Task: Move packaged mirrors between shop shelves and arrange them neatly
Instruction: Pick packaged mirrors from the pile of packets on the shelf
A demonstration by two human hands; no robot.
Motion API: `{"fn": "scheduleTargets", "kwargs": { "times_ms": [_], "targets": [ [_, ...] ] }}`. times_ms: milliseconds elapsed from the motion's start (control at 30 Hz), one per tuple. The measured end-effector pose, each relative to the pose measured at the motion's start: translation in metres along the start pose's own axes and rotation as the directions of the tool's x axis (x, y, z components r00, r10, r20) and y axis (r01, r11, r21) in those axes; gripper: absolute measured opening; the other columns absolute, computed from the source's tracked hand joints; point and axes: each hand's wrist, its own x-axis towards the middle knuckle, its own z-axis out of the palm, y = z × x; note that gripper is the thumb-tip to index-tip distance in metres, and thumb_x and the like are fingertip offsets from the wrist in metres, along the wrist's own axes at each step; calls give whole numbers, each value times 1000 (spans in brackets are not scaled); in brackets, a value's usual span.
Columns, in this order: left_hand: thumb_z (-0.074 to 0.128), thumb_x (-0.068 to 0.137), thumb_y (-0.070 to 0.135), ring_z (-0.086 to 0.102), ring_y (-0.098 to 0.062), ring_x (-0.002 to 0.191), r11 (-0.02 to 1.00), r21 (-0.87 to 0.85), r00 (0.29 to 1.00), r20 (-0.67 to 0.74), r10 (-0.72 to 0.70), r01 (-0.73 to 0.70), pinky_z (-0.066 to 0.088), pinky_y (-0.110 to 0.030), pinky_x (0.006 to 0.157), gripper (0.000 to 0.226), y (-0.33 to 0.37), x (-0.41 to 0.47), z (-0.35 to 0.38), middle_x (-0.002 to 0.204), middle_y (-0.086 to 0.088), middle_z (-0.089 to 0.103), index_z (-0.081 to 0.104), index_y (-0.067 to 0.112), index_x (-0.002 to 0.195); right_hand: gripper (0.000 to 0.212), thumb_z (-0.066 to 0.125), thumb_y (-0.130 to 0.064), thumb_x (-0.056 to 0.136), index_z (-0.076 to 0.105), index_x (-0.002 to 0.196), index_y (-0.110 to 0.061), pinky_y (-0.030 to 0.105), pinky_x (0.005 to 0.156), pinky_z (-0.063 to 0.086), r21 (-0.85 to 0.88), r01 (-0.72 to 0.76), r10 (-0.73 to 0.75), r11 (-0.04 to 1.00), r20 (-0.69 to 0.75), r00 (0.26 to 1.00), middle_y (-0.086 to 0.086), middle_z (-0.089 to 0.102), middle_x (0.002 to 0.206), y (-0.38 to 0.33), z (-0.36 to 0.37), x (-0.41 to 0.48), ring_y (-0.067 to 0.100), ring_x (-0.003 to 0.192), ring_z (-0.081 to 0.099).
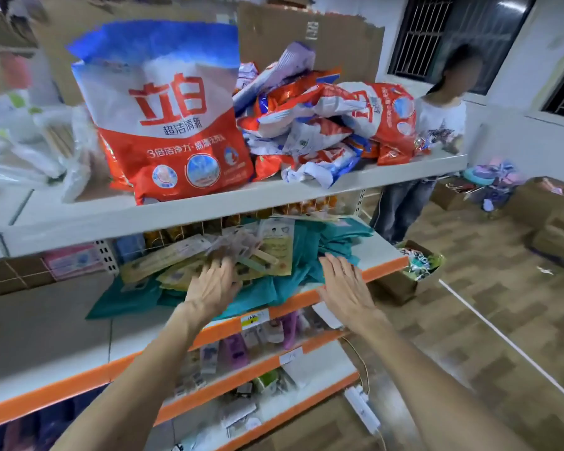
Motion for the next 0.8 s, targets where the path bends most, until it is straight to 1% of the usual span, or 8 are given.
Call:
{"fn": "scheduleTargets", "kwargs": {
  "times_ms": [100,167,300,433,500,567,667,800],
  "targets": [
    [56,89,45,30,-37,137,996,-66,996,-58,61,-65,34,-53,108,72,-6,33,1,150,-13,28,3,33,136,70,61,-36,93,27,150,-11,40,115,26,-10,0,-1,1000,-48,999,6,33,154,13,-5,43,25,142,29],
    [51,87,49,25,-35,141,997,-68,998,-44,38,-41,30,-52,111,74,-12,44,7,153,-12,25,7,30,144,68,63,-36,91,30,147,-11,39,113,28,-17,30,-31,999,-46,998,6,38,149,16,0,64,25,140,30],
    [59,89,43,25,-30,143,995,-83,998,-39,-53,50,31,-48,111,78,-22,57,20,156,-5,21,19,21,152,64,65,-34,89,39,140,-7,39,107,33,-22,99,-99,995,-8,995,11,50,135,6,12,100,31,131,40],
    [59,90,36,32,-31,137,983,-109,987,-53,-155,149,33,-47,106,70,-21,63,24,151,-7,29,25,21,150,61,84,-15,60,62,115,-1,42,79,52,-3,192,-191,981,-53,980,17,65,103,-8,27,130,37,97,63],
    [54,94,37,33,-30,138,964,-107,969,6,-245,245,32,-46,105,64,-21,65,27,153,-7,28,26,20,149,66,87,-11,48,66,109,1,42,74,55,29,265,-262,964,-75,962,18,67,100,-14,35,142,37,93,65],
    [53,95,39,34,-30,138,928,-128,936,62,-345,350,33,-45,103,62,-27,70,31,153,-9,27,27,18,147,67,88,-9,48,65,110,2,44,78,55,48,329,-328,943,-39,944,19,66,103,-22,39,152,37,99,65],
    [55,93,37,34,-34,138,899,-138,909,88,-407,416,34,-46,105,65,-31,77,40,152,-13,28,27,15,148,61,80,-7,69,55,123,3,50,97,46,111,360,-362,926,0,932,23,57,122,-32,50,163,42,119,53],
    [57,85,44,55,-32,118,907,-193,928,78,-365,374,47,-41,93,62,-28,91,53,134,-15,55,49,11,137,48,66,-21,85,51,125,0,49,102,37,119,450,-459,885,55,887,20,50,129,-38,65,168,39,123,45]
  ]
}}
